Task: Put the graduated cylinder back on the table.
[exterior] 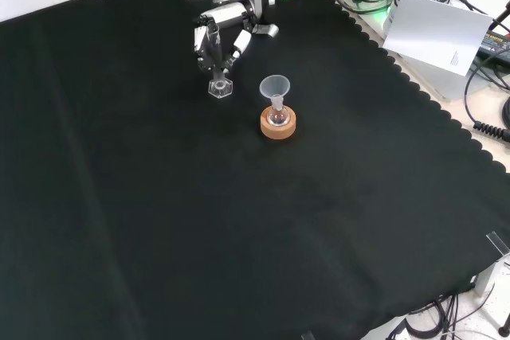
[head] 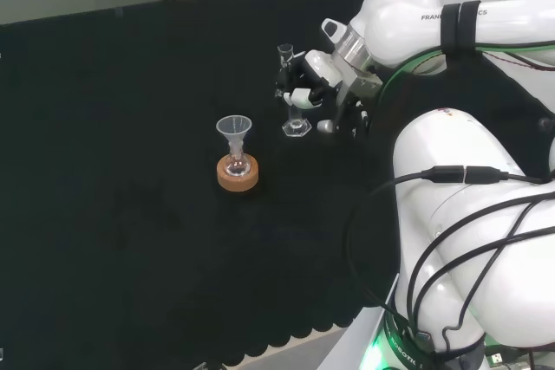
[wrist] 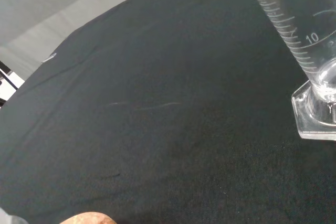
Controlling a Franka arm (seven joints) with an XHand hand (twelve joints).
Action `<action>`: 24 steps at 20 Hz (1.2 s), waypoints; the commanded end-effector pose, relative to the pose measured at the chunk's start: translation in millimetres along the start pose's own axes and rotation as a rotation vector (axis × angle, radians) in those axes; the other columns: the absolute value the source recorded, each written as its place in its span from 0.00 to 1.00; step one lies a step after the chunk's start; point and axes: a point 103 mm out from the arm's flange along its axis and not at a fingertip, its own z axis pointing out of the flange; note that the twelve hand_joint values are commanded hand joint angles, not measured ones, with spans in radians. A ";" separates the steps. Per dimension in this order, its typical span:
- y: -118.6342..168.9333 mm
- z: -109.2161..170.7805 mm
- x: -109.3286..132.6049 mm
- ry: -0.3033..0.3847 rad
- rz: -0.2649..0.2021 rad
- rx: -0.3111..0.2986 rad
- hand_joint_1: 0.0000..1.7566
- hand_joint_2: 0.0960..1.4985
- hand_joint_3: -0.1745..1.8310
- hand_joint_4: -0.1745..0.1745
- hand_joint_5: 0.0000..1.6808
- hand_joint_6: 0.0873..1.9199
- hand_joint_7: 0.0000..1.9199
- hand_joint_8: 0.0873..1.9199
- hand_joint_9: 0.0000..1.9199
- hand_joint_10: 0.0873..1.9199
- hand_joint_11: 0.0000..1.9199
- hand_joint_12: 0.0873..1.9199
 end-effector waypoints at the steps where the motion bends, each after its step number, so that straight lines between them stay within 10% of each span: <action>1: -0.5 4.7 -1.1 0.021 0.009 -0.009 0.72 0.71 0.09 0.00 0.61 0.46 0.54 0.46 0.74 0.00 0.64 0.35; 14: -7.0 14.9 -3.8 0.104 -0.022 0.040 0.68 0.72 0.09 0.00 0.60 0.48 0.49 0.41 0.71 0.00 0.61 0.39; 19: -9.9 12.5 -3.7 0.119 -0.038 0.079 0.65 0.66 0.06 0.27 0.57 0.36 0.42 0.31 0.65 0.00 0.51 0.47; 24: -11.3 4.6 -0.9 0.108 -0.028 0.093 0.63 0.66 0.00 0.33 0.52 0.31 0.39 0.30 0.61 0.00 0.45 0.51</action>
